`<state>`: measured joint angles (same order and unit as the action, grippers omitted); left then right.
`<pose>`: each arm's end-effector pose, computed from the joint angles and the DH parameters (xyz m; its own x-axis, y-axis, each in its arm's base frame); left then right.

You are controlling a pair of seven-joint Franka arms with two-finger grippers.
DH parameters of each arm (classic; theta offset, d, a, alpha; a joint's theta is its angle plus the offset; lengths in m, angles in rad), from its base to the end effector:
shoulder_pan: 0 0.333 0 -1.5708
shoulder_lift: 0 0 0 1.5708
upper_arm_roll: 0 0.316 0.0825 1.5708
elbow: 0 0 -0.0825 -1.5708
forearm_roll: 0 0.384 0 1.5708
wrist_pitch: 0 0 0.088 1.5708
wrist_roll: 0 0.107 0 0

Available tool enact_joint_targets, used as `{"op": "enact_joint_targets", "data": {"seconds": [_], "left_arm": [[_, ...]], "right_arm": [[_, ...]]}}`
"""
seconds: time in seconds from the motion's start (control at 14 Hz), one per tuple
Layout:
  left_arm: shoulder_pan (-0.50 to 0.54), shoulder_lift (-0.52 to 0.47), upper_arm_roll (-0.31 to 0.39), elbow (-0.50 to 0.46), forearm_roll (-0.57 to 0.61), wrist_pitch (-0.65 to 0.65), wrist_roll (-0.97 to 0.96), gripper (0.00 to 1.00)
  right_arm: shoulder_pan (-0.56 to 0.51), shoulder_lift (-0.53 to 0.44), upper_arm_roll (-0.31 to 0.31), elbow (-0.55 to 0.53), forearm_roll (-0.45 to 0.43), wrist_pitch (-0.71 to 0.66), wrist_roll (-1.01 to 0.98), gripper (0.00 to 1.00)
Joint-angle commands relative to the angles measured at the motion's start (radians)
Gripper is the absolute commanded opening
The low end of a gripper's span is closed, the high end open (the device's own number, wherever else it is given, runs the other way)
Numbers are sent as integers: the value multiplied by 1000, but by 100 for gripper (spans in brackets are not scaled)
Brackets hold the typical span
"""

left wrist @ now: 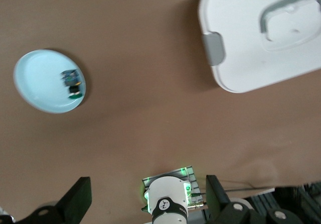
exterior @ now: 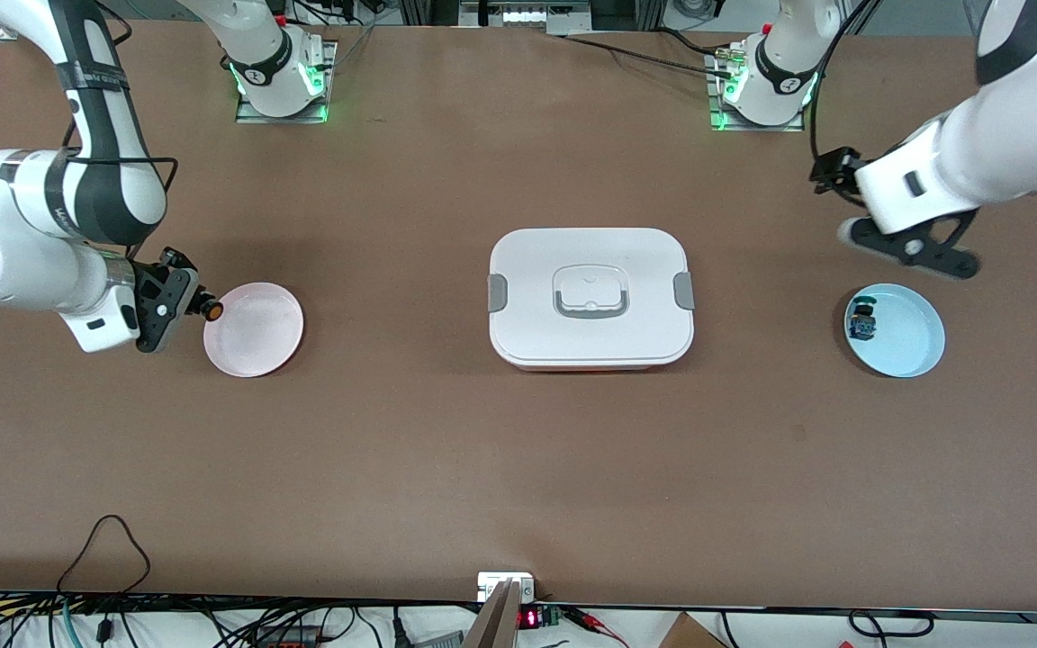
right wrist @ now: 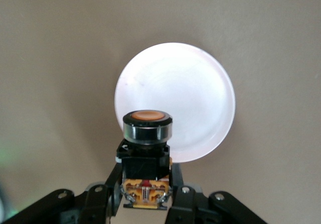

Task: Transfer orange switch to right arm and place
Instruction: 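Carry the switch with the right gripper over the white plate, then lower the switch onto the white plate and open the right gripper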

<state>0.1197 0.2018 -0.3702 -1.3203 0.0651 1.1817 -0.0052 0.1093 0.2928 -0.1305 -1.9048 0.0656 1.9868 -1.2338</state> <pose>0.5574 -0.1094 0.6034 0.9205 -0.2220 -0.3214 -0.2325 -0.9726 0.0059 0.5933 -0.0053 0.3316 0.3741 0.9258 -0.0535 0.9044 -0.3770 -0.2001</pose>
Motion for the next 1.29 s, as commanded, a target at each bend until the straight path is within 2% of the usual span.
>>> {"op": "enact_joint_targets", "data": {"seconds": [0.0,0.21,0.29,0.5,0.64,0.86,1.22], "left_arm": [[-118,-154,206,-156,-4,135,-152,100],[-123,-220,276,-296,-21,318,-188,100],[-133,-220,313,-318,-63,363,-147,100],[-143,-220,347,-372,-76,459,52,100],[-143,-214,373,-375,-76,461,60,100],[-129,-206,373,-360,-71,425,63,100],[-127,-208,356,-355,-53,414,63,100]], "right_arm": [[6,-20,2,-91,-20,125,-152,0],[20,-15,2,-170,-20,292,-324,0],[20,-14,2,-196,-20,325,-338,0],[20,-6,2,-264,-20,412,-340,0],[21,8,2,-289,-20,460,-340,0],[36,32,3,-309,-20,501,-340,0],[49,66,2,-369,-20,655,-380,0]]}}
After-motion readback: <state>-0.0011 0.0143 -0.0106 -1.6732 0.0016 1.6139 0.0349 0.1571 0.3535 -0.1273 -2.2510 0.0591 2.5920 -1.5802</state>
